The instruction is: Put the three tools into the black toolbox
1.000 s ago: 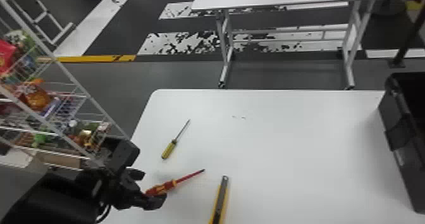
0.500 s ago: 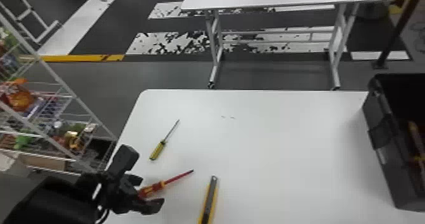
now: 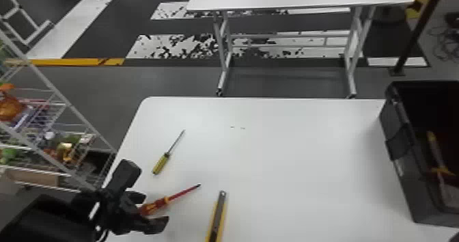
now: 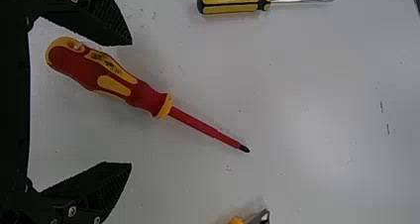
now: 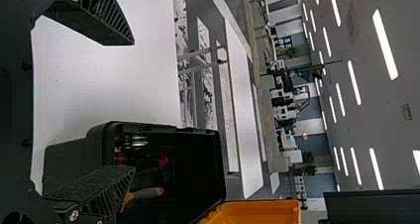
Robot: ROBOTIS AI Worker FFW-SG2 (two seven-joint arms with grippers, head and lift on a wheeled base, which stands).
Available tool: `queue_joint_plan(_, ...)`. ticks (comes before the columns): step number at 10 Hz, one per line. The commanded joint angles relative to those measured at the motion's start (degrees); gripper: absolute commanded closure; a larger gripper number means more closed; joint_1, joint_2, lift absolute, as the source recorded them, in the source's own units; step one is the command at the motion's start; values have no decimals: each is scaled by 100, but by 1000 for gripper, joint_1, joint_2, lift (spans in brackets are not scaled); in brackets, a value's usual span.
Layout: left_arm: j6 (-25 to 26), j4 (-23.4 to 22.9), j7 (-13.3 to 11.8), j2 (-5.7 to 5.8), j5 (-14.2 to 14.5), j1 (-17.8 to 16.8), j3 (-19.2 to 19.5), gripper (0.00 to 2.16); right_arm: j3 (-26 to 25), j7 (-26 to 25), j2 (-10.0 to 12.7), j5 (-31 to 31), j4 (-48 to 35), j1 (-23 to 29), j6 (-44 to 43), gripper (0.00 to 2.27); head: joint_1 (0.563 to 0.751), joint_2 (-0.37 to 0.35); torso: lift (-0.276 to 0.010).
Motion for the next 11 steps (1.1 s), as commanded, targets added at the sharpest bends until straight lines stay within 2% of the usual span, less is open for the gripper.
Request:
queue_joint_plan(1,-90,75,8,0,25,4,16,137,-3,9,5,0,-58,37,-48,107,695,179,-51)
queue_joint_plan(4,-230,198,17,-149,60,48,-2,137,-11,9,5,-35,-84,46,-48,107,695,174,-51)
queue_joint_plan(8,-160,136,17,-167,69,83,104,225,6,9,5,-62,-75,20,-48,107,695,164,-51)
queue_joint_plan(9,-107,119,35,-167,78,83,112,410,6,9,5,-70,-75,20,-48,107,695,169,-51)
queue_joint_plan(10,104,84,123,-167,69,65,95,1042,6,9,5,-70,-75,20,-48,107,695,177,-51)
queue_joint_plan(11,385,13,246,-167,78,57,68,1811,6,0,5,-70,-75,20,-48,107,695,188,-51)
